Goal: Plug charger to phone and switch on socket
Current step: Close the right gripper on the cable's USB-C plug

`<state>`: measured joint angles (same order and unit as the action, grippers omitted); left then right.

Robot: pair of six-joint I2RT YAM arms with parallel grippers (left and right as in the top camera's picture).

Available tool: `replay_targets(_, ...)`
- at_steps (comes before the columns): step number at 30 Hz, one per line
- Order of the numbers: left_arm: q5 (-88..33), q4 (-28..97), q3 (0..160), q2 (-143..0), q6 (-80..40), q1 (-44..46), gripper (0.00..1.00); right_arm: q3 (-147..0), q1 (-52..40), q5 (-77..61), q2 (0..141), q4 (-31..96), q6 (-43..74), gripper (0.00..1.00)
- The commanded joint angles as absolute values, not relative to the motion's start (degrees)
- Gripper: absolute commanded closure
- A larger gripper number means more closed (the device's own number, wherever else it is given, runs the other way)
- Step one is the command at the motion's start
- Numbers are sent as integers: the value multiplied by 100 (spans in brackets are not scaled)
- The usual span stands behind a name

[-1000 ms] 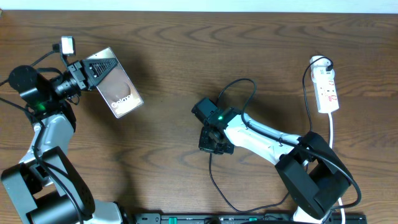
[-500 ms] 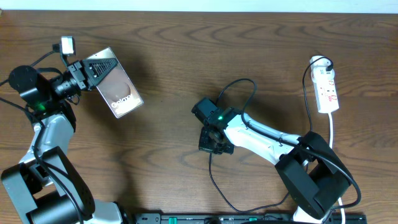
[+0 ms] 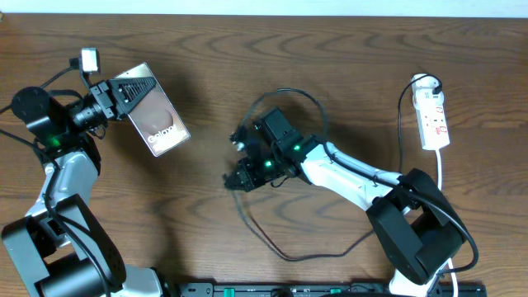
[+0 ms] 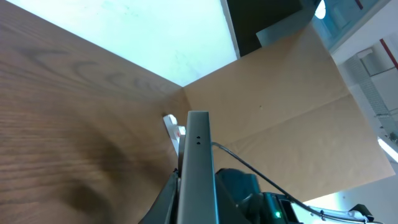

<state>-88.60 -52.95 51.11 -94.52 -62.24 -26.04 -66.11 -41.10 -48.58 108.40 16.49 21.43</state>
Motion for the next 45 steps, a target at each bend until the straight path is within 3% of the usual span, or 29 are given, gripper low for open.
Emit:
replay_targets(1,-8901,-5345,5109,-9430,-6149,-2596,92,-6685,-4130,-6412,10875,1619,755,99)
replay_targets(9,-8925,-5345,5109,-9430,-6147,-2596,92,-6683,-4130,-7408,10875,1599,-368,99)
replay_targets(16,-8943,-5345,5109,-9430,-6147,-2596,92,-6683,-4123,-7295,10875,1253,-270,99)
replay_targets(20,-8956,-5345,5109,-9430,-6147,-2596,92,-6683,-4080,-5575,10875,1584,1079,99)
replay_targets(25,-8954,-5345,5109,-9430,-6123,-2596,92,-6687,-4069,-3238,10875,3006,2145,99)
replay_targets(32,-8956,-5345,5109,-9430,-6038,-2596,92,-6687,-4071,-2163,10866,4263,2947,99)
replay_targets(37,-8997,-5345,5109,-9430,-6012,-2596,93,-6685,-4071,-552,10866,5221,3741,99)
replay_targets(43,-9000,-5345,5109,-9430,-5999,-2596,92,-6685,-4071,-121,10866,5356,3905,99)
replay_targets(44,-9002,-5345,5109,-9430,-6001,-2596,93,-6685,-4071,-119,10866,5352,3944,99)
replay_targets(45,-9002,-5345,5109,-9430,-5999,-2596,93,-6685,-4071,-110,10866,5345,3999,91)
